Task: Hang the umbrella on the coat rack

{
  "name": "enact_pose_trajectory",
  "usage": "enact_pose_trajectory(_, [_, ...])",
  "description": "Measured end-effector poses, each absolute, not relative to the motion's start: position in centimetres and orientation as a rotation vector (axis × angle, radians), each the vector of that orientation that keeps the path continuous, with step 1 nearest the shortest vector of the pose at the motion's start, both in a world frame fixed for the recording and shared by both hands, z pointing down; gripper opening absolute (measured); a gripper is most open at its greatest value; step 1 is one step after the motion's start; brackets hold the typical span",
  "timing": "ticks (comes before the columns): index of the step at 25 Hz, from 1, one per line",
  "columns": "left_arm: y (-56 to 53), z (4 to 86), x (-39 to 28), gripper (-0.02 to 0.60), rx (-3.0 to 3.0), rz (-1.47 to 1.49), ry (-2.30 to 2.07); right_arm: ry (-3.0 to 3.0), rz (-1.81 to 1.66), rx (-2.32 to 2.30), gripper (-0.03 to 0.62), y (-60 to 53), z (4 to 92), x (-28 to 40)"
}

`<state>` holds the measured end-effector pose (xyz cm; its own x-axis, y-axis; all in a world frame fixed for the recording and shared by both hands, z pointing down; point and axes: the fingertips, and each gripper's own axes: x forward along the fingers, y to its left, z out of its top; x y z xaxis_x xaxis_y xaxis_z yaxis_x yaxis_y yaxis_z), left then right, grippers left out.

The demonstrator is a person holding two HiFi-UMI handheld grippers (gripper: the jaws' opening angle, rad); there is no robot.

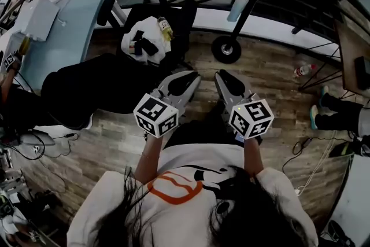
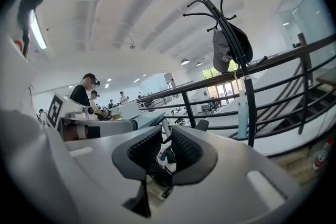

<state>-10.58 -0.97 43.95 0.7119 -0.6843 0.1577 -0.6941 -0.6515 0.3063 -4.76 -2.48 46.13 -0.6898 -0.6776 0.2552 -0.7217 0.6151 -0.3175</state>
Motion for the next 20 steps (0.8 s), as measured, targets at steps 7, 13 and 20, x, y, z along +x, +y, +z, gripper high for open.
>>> enact_pose_trajectory(7, [1.8, 43.4, -9.5, 0.023, 2.586, 0.030, -1.055, -2.718, 0.602, 1.184, 0.069, -0.1, 45.6, -4.1])
enact_pose_trajectory(13, [3.1, 42.4, -8.0, 0.023, 2.585, 0.029, -1.103, -2.749, 0.596, 1.140, 0.069, 1.2, 44.7, -2.9])
enact_pose_trajectory(20, [4.5, 42.6, -4.3, 0.023, 2.562, 0.029, -1.166, -2.770, 0.590, 1.083, 0.069, 3.1, 44.8, 1.1])
